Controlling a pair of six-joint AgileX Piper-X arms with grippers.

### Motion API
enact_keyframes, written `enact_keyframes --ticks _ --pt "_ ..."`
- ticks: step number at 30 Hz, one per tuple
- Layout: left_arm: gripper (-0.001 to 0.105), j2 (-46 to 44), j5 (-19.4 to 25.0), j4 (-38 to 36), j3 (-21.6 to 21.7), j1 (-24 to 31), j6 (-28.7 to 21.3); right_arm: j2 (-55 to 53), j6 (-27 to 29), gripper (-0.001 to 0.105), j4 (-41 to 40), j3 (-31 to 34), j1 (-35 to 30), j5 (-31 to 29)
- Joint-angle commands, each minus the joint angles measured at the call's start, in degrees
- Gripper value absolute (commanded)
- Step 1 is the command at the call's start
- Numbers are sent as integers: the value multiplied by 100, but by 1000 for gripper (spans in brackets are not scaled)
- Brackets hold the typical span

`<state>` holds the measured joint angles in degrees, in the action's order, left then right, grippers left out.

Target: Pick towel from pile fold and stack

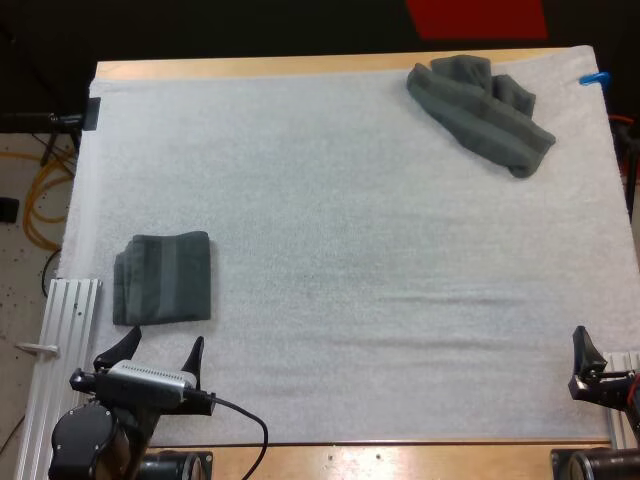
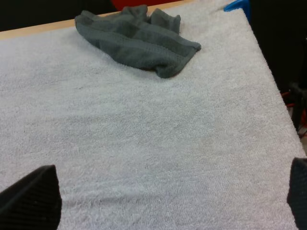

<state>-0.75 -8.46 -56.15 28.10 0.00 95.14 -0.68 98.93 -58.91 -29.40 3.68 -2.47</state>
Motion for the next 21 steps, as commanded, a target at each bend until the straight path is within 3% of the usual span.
enact_keyframes --ticks 1,10,17,21 --pt "72 -577 -37 20 34 0 48 -210 -19 93 5 -65 -24 17" --pt "72 -577 -112 20 34 0 48 -210 -19 93 5 -65 -24 17" --pt "72 -459 -655 213 58 0 110 28 -19 93 -23 -129 -24 208" --pt "72 85 -1212 490 319 0 167 708 -19 93 -25 -439 -24 436"
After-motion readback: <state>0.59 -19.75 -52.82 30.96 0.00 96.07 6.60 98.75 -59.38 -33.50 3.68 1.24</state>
